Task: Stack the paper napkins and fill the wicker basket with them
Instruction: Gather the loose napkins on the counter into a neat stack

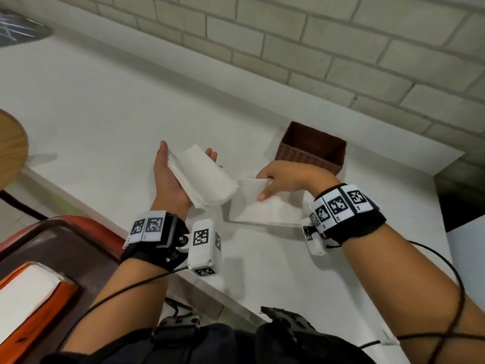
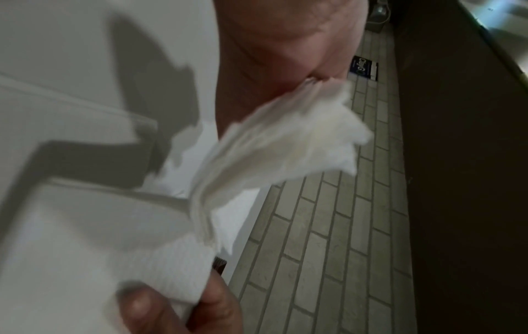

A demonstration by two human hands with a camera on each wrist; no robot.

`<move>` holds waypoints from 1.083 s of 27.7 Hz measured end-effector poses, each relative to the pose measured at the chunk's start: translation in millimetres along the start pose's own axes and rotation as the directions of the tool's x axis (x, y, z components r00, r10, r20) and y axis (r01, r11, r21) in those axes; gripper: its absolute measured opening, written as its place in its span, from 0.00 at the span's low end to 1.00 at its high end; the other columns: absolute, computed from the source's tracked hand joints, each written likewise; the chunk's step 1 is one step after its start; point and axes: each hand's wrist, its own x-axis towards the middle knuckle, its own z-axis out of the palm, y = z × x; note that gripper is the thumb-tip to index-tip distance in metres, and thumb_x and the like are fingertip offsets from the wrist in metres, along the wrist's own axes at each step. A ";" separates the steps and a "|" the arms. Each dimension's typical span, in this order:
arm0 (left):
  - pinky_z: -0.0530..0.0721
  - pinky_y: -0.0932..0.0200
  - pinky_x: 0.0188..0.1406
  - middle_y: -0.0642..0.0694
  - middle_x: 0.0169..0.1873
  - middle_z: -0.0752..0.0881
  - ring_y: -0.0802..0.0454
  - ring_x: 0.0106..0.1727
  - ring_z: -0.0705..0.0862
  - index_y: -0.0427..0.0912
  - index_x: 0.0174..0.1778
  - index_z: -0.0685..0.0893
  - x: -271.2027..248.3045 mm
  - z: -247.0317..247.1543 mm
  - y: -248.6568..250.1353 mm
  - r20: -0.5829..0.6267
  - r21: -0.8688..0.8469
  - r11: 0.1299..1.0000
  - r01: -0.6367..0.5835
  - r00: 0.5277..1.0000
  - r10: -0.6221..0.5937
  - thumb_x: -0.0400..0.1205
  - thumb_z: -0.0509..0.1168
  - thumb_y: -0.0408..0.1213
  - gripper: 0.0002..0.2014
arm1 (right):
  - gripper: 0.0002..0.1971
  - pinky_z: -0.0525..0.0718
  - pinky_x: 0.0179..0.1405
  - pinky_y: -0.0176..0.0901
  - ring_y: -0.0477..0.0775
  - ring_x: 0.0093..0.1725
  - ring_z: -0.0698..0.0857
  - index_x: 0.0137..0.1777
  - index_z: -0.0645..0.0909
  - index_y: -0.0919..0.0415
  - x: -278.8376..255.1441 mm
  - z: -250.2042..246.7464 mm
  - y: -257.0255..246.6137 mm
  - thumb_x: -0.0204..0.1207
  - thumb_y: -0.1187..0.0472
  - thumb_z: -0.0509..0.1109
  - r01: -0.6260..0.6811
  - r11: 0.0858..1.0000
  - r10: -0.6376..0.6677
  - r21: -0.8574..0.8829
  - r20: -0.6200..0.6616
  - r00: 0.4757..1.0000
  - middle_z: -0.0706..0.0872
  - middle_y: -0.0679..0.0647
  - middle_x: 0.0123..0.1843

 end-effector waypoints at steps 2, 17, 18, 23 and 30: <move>0.82 0.44 0.51 0.34 0.56 0.86 0.39 0.55 0.87 0.40 0.66 0.75 -4.3 -4.7 5.2 -0.010 -0.009 1.000 -0.011 1.000 0.010 0.77 0.59 0.63 0.32 | 0.09 0.78 0.40 0.40 0.47 0.39 0.83 0.48 0.86 0.58 17.3 8.6 -9.9 0.70 0.56 0.76 0.005 1.000 -0.004 -0.015 0.040 0.999 0.88 0.48 0.43; 0.84 0.50 0.52 0.38 0.56 0.85 0.43 0.47 0.90 0.38 0.71 0.73 -17.8 -26.2 19.6 -0.108 0.027 1.000 0.012 0.994 -0.009 0.77 0.60 0.60 0.33 | 0.19 0.76 0.53 0.49 0.57 0.54 0.77 0.50 0.77 0.55 64.2 50.5 -14.7 0.64 0.50 0.79 -0.086 0.962 0.082 -0.259 -0.028 0.996 0.72 0.50 0.50; 0.84 0.51 0.50 0.39 0.56 0.85 0.44 0.45 0.91 0.38 0.72 0.72 -17.0 -25.7 19.1 -0.104 0.034 0.999 0.018 0.994 -0.014 0.77 0.60 0.60 0.34 | 0.17 0.76 0.55 0.51 0.58 0.56 0.76 0.45 0.76 0.52 62.9 49.9 -16.0 0.63 0.48 0.78 -0.107 0.953 0.104 -0.285 -0.024 0.994 0.72 0.50 0.50; 0.83 0.49 0.49 0.39 0.54 0.85 0.44 0.46 0.89 0.38 0.74 0.71 -13.2 -22.3 17.1 -0.084 0.037 0.999 0.015 0.996 -0.011 0.78 0.60 0.59 0.34 | 0.14 0.72 0.55 0.50 0.56 0.55 0.68 0.53 0.79 0.52 47.1 58.5 -22.2 0.68 0.53 0.73 -0.145 0.975 0.138 -0.166 -0.050 0.989 0.69 0.51 0.51; 0.83 0.49 0.51 0.39 0.53 0.86 0.44 0.51 0.88 0.40 0.72 0.73 -2.9 -15.7 8.0 -0.058 0.087 0.995 0.056 0.997 -0.051 0.76 0.62 0.60 0.35 | 0.19 0.74 0.55 0.54 0.56 0.43 0.75 0.63 0.71 0.59 26.7 71.4 -33.4 0.72 0.65 0.65 -0.052 0.984 0.016 -0.168 -0.204 0.979 0.79 0.51 0.43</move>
